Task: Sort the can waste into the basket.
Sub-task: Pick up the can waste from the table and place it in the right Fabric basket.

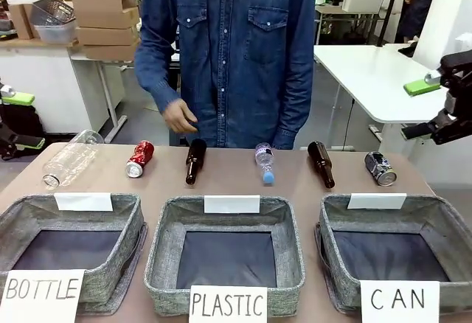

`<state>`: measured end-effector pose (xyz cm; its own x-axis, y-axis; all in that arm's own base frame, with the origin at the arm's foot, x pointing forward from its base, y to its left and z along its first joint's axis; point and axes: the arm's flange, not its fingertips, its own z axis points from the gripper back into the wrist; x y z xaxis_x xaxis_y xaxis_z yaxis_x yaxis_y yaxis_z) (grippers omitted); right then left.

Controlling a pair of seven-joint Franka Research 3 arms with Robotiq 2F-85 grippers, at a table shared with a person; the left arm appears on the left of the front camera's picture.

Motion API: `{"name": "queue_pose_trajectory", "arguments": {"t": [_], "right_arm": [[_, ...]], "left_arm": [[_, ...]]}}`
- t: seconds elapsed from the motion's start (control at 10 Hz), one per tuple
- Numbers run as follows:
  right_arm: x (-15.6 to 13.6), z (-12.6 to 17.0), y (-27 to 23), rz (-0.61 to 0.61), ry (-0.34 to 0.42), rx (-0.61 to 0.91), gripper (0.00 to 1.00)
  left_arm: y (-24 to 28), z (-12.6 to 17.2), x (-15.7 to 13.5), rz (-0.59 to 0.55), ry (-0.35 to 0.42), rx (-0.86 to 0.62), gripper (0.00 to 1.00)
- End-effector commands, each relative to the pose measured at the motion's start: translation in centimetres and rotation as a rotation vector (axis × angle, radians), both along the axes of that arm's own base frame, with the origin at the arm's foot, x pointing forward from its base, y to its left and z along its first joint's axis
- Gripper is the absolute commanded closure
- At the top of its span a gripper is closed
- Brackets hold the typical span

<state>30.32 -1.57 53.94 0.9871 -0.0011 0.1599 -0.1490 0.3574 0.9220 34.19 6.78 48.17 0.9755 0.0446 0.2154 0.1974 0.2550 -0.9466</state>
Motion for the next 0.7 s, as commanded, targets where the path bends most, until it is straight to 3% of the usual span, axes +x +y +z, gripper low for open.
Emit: {"name": "queue_pose_trajectory", "arguments": {"t": [0.0, 0.3, 0.4, 0.5, 0.6], "right_arm": [[0.22, 0.12, -0.11, 0.008, -0.029, 0.025, 0.0], [0.22, 0.12, -0.11, 0.008, -0.029, 0.025, 0.0], [-0.13, -0.06, -0.38, -0.003, 0.002, 0.005, 0.0], [0.08, -0.44, 0.16, 0.004, -0.003, -0.224, 0.0], [0.28, -0.58, 0.2, -0.093, 0.025, -0.444, 0.0]], "left_arm": [[0.43, -0.11, -0.09, -0.012, -0.022, 0.0, 0.0], [0.43, -0.11, -0.09, -0.012, -0.022, 0.0, 0.0], [0.43, -0.11, -0.09, -0.012, -0.022, 0.0, 0.0], [0.43, -0.11, -0.09, -0.012, -0.022, 0.0, 0.0], [0.43, -0.11, -0.09, -0.012, -0.022, 0.0, 0.0]]}}
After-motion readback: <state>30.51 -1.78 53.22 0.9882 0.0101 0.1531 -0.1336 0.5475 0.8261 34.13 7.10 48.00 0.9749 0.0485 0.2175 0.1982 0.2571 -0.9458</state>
